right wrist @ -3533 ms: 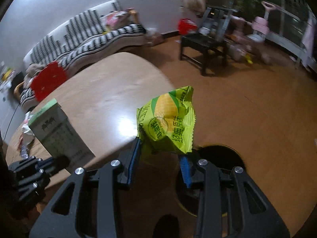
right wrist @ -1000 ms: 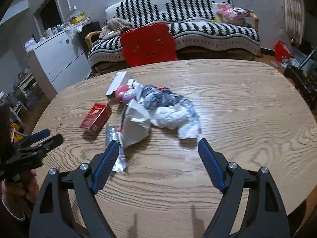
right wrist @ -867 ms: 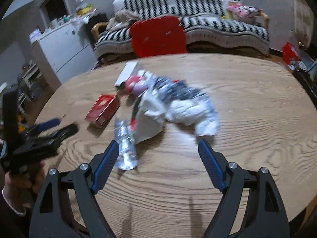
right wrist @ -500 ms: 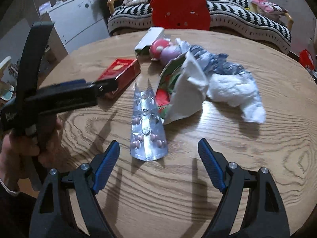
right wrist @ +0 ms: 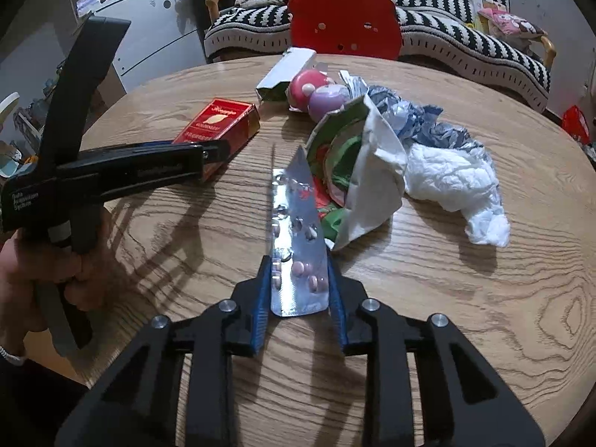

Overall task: Collect trash
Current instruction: 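Grasp the red cigarette box with the left tool while the right tool grasps the pill blister pack, then carry the red box and blister pack to the black bin and release both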

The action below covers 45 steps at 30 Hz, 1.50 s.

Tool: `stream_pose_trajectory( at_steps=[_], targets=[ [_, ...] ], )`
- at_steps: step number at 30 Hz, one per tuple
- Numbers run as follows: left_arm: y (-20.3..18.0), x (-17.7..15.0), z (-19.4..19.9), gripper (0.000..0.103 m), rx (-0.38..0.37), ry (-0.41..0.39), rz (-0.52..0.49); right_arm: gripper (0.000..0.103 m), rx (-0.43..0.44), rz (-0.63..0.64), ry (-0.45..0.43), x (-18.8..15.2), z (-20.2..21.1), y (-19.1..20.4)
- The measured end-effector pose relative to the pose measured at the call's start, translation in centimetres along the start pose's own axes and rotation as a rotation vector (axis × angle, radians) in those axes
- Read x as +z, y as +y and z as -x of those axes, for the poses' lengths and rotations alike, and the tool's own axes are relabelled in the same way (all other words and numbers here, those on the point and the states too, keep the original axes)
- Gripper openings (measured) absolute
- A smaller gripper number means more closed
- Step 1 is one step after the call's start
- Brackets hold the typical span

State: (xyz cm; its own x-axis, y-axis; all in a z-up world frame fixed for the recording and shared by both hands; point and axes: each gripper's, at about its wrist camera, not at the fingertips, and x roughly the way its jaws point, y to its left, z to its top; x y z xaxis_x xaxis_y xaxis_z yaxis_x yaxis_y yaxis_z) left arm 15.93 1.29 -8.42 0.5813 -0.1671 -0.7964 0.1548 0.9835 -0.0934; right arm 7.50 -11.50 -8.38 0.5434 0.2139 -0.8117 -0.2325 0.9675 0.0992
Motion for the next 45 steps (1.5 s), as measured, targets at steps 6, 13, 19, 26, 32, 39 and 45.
stream_pose_trajectory(
  at_steps=[6, 13, 19, 26, 32, 39, 45],
  targets=[
    [-0.1, 0.2, 1.4, 0.055, 0.009, -0.024, 0.001, 0.027, 0.012, 0.005, -0.048, 0.0, 2.1, 0.1],
    [-1.1, 0.3, 3.6, 0.055, 0.010, -0.052, -0.005, 0.027, 0.005, -0.002, -0.118, -0.4, 5.9, -1.4],
    [-5.8, -0.2, 6.5, 0.055, -0.054, -0.098, -0.074, 0.027, -0.058, -0.080, -0.178, -2.3, 10.7, -6.5],
    [-15.1, -1.9, 9.2, 0.055, -0.193, -0.123, -0.202, 0.027, -0.174, -0.216, -0.214, -6.5, 16.2, -14.8],
    [-25.5, -5.1, 10.4, 0.055, -0.333, -0.113, -0.349, 0.027, -0.272, -0.372, -0.238, -12.8, 21.7, -23.2],
    [-37.3, -10.9, 9.9, 0.055, -0.499, -0.040, -0.506, 0.028, -0.376, -0.533, -0.248, -20.9, 26.9, -30.6],
    [-46.3, -16.4, 9.2, 0.055, -0.608, 0.038, -0.619, 0.028, -0.453, -0.688, -0.214, -29.0, 30.4, -36.1]
  ],
)
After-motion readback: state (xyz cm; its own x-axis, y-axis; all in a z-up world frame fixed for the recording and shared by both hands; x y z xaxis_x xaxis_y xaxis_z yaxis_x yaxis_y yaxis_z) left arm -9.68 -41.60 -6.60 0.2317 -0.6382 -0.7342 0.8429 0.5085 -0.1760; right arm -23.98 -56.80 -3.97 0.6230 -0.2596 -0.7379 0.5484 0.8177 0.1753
